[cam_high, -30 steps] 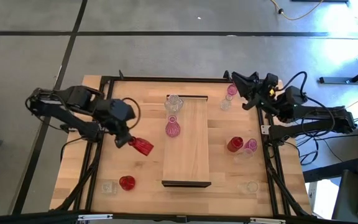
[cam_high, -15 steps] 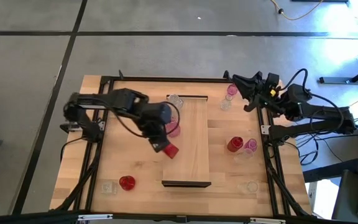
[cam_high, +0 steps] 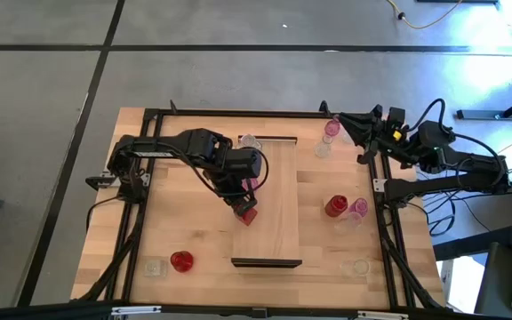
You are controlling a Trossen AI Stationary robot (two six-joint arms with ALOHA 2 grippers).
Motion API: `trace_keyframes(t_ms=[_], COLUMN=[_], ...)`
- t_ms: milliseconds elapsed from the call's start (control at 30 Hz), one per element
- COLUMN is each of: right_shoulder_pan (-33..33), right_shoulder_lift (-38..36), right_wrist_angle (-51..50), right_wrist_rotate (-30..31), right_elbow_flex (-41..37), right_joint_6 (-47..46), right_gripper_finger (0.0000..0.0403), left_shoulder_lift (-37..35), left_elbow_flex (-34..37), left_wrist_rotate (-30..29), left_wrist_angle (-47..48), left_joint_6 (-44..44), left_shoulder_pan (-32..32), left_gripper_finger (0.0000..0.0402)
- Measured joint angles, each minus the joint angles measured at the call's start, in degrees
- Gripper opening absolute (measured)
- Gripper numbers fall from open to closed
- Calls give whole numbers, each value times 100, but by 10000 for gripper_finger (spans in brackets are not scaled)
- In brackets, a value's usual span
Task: Sort vases onto shelf
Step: Put the red vase on the shelf
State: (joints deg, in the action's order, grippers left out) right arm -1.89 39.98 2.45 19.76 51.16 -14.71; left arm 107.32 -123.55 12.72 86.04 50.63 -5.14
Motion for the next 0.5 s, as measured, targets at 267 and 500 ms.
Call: trace_keyframes(t_ms=[267, 500], right_shoulder_pan=[0, 0], right_shoulder_lift=[-141, -139], right_wrist_angle=[-154, -157], right_wrist_rotate=[-101, -101], right_elbow_flex=[0, 0], right_joint_6=[1, 1], right_gripper_finger=[53, 53], left_shoulder_lift=[3, 3], left_elbow_flex=[0, 0], left_wrist_rotate=[4, 27], left_wrist_angle=[4, 4], left_joint_6=[-2, -80], left_shoulder_pan=[112, 113], left_gripper_finger=[28, 35])
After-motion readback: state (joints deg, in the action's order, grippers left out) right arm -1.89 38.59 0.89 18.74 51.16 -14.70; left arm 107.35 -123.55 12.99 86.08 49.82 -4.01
